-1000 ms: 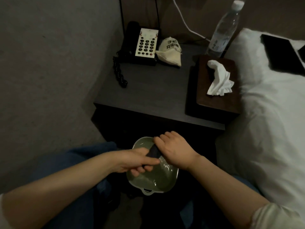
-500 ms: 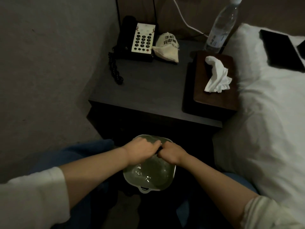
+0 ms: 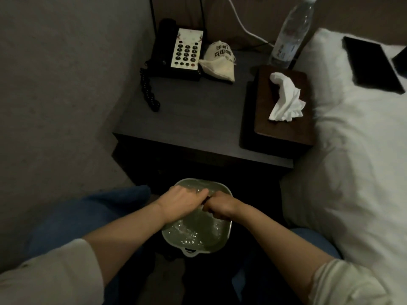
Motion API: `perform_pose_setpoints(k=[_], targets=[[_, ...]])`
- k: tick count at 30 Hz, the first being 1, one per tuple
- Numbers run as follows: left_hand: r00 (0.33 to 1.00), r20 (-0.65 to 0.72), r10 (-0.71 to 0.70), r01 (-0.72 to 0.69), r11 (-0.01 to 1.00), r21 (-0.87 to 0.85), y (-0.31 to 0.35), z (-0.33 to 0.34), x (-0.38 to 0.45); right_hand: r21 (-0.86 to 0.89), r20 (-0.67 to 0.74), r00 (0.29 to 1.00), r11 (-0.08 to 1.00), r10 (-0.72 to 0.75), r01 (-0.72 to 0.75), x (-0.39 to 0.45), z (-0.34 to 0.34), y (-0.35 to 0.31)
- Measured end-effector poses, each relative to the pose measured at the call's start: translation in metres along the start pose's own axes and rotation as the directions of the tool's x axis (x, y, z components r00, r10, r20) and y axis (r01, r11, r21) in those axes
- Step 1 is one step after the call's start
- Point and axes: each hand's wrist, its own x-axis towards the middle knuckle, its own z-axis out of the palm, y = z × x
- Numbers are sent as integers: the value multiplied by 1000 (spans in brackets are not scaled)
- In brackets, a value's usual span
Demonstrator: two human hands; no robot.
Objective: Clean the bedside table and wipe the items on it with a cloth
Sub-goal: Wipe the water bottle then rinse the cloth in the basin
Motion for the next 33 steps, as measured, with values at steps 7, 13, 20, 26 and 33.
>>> perform_pose_setpoints(k=[7, 13, 20, 26, 33], targets=[[790, 423, -443, 606, 465, -645, 8, -12, 3, -407, -102, 981, 906, -168, 113, 11, -9, 7], [769, 482, -419, 444, -191, -875, 3, -43, -7, 158, -150, 987, 985, -51, 74, 2, -24, -1], [758, 428, -492, 309, -307, -900, 10, -63, -20, 637, 109, 956, 758, -272, 143, -15, -44, -8], [686, 50, -726, 316, 236, -919, 9, -65, -20, 658, -27, 927, 691, -373, 297, -13, -44, -8], [616, 52, -786, -13, -76, -997, 0, -79, -20, 656, -72, 942, 696, -328, 293, -11, -41, -13]])
